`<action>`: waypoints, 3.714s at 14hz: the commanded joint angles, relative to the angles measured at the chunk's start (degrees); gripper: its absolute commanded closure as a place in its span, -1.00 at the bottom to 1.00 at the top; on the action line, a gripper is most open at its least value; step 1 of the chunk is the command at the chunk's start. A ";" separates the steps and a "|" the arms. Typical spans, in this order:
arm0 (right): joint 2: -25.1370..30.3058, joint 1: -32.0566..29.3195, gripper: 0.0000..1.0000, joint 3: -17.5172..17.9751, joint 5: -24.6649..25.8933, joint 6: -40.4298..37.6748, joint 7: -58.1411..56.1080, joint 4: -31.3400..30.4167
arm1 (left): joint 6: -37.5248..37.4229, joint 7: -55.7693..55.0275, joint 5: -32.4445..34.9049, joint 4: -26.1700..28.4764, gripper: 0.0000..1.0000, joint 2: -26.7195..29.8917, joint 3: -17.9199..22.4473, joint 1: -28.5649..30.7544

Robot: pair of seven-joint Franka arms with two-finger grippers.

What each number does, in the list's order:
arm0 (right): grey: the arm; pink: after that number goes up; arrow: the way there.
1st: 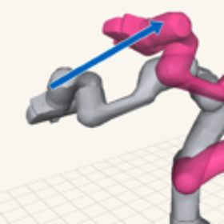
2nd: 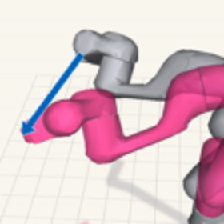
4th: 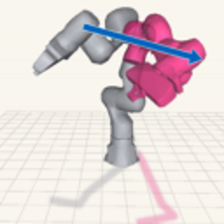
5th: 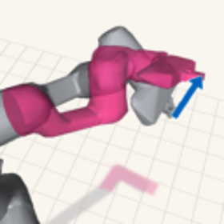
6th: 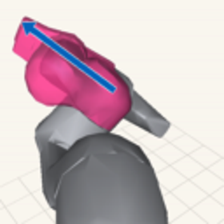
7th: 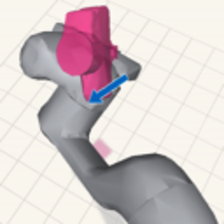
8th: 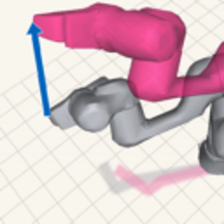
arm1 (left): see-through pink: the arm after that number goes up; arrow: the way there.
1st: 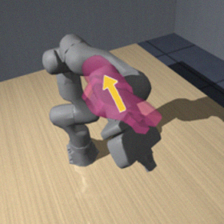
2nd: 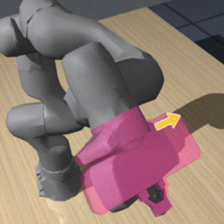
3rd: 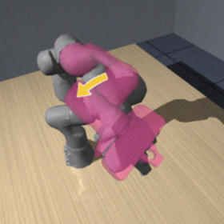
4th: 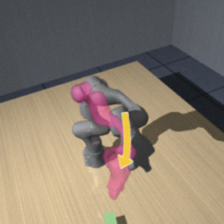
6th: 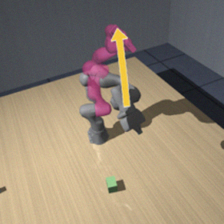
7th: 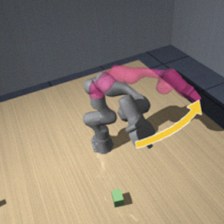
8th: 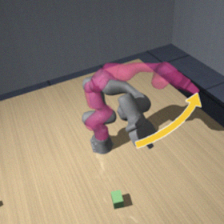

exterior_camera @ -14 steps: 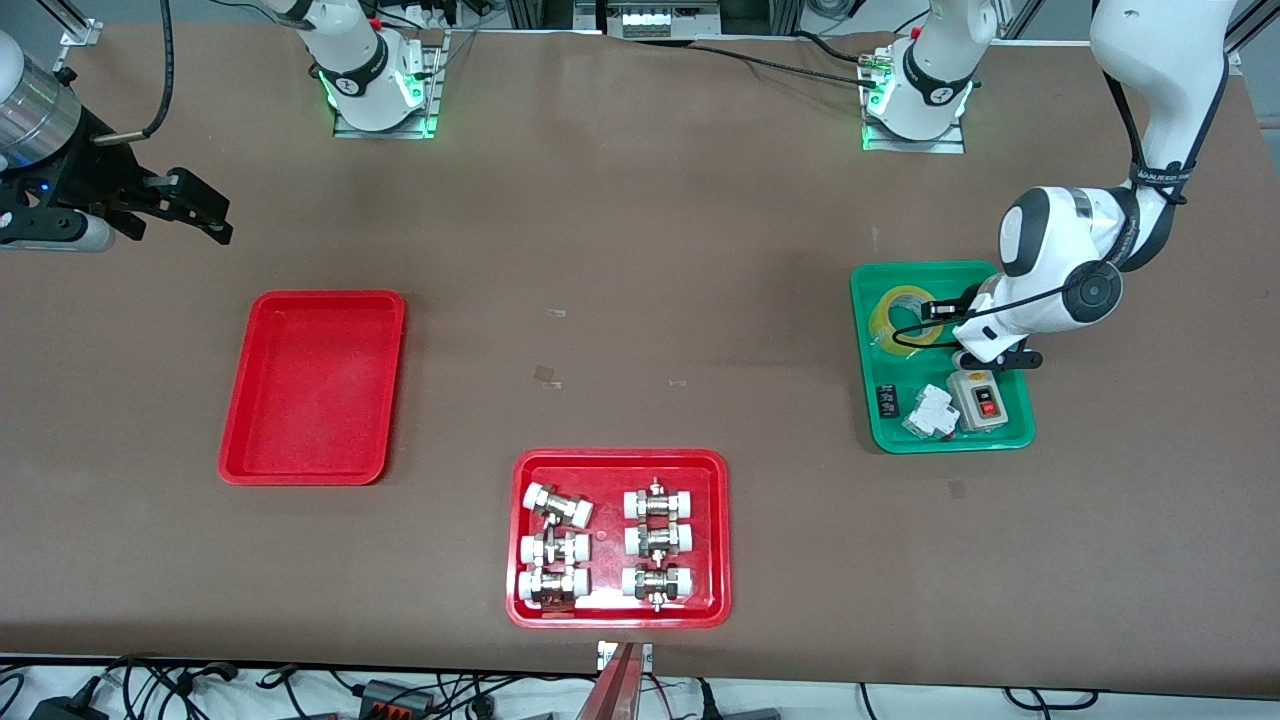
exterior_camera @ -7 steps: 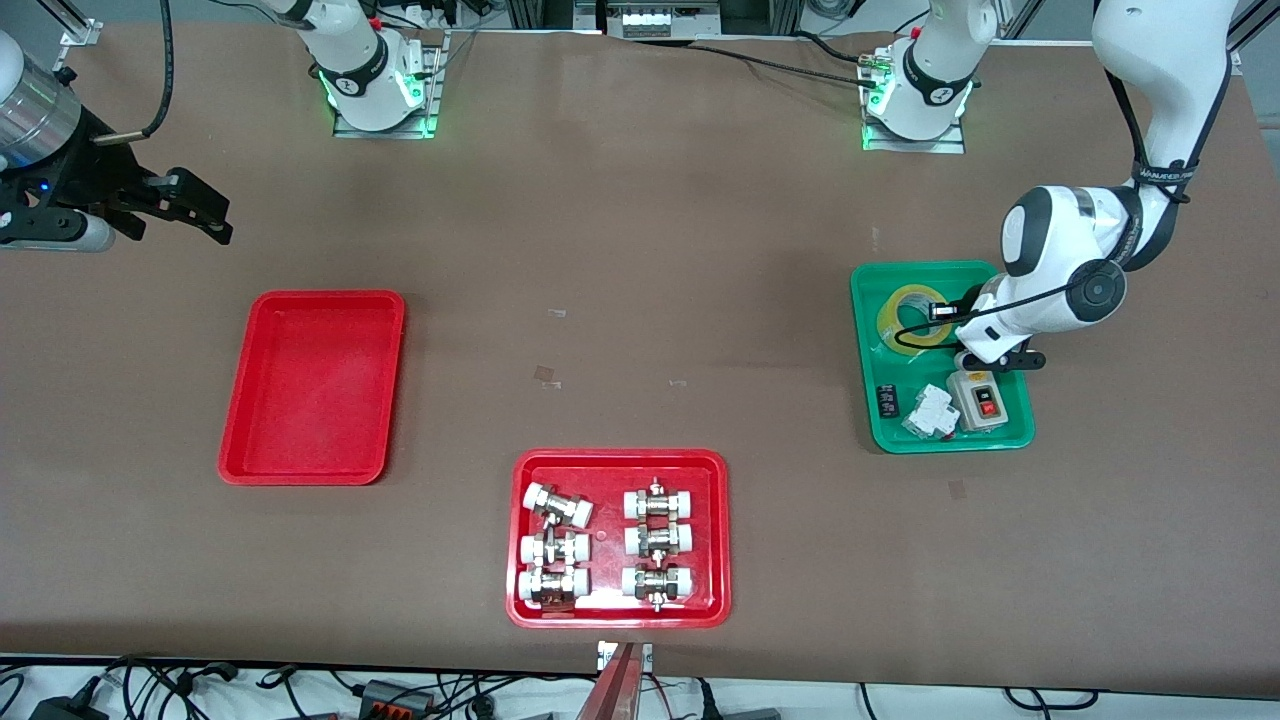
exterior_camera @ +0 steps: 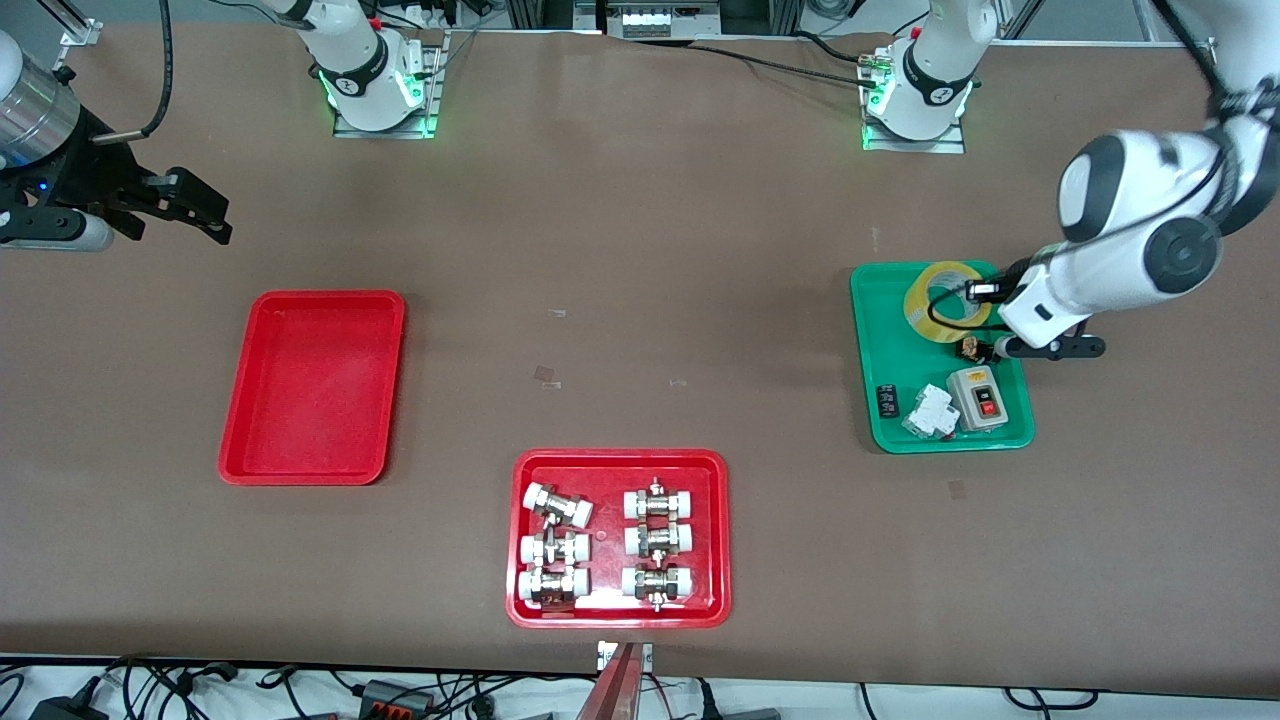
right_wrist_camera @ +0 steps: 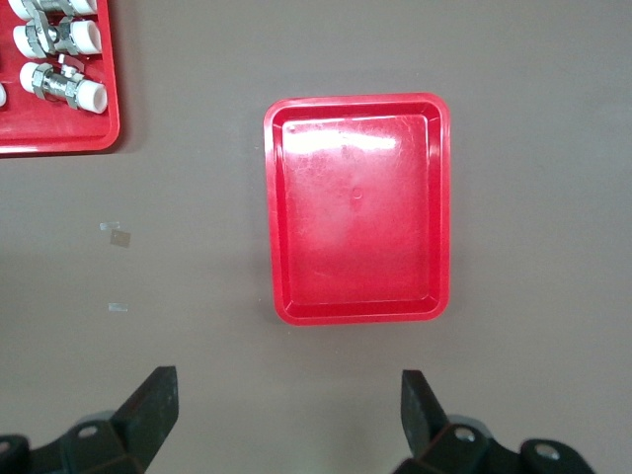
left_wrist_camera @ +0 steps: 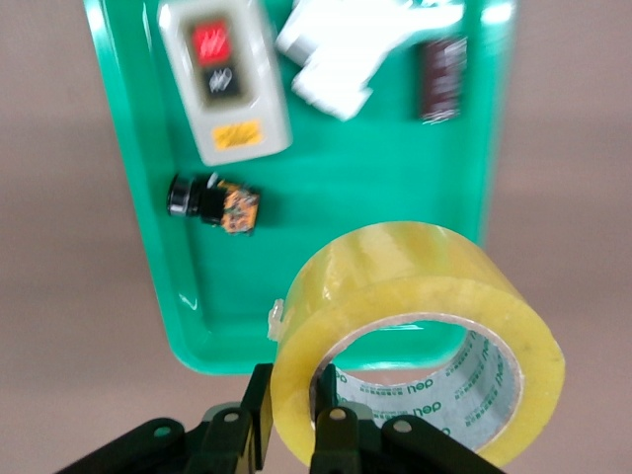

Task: Left arm passes tape to right arm into tray
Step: 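Carry the tape toward the middle while the right gripper reaches toward it, then grasp the tape with the right gripper beside the left gripper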

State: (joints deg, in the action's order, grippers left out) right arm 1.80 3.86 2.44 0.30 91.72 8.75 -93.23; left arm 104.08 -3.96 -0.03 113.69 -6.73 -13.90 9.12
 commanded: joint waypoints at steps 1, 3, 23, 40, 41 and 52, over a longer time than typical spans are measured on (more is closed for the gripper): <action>-0.74 0.18 -1.00 0.10 0.57 -0.75 0.48 1.39 | -6.25 1.40 -1.88 -11.44 0.98 -0.74 -4.02 -0.24; -0.92 0.18 -1.00 0.10 0.49 -0.49 0.48 1.30 | -7.22 0.54 -10.38 -20.48 0.98 -3.44 -5.34 -1.38; -8.99 1.23 -1.00 0.19 -25.40 0.12 -5.31 2.43 | 21.78 -79.80 -34.42 -29.93 1.00 -22.88 -8.25 -25.64; -29.48 13.80 -1.00 3.00 -44.69 32.47 -9.19 9.56 | 41.47 -83.49 -47.43 -30.90 0.98 -27.11 -8.34 -29.69; -29.48 13.80 -1.00 3.01 -44.69 32.39 -9.28 9.56 | 41.64 -83.67 -47.43 -30.90 0.98 -27.19 -8.34 -29.77; -29.40 13.63 1.00 3.09 -44.78 32.30 -9.63 10.44 | 41.73 -83.76 -48.05 -32.03 -0.06 -26.93 -7.64 -30.04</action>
State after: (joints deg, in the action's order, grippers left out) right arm -27.19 17.59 5.32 -43.56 123.88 -0.81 -84.18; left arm 145.57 -88.25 -47.26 84.22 -33.44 -22.07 -20.38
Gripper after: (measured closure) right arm 0.436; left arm 0.753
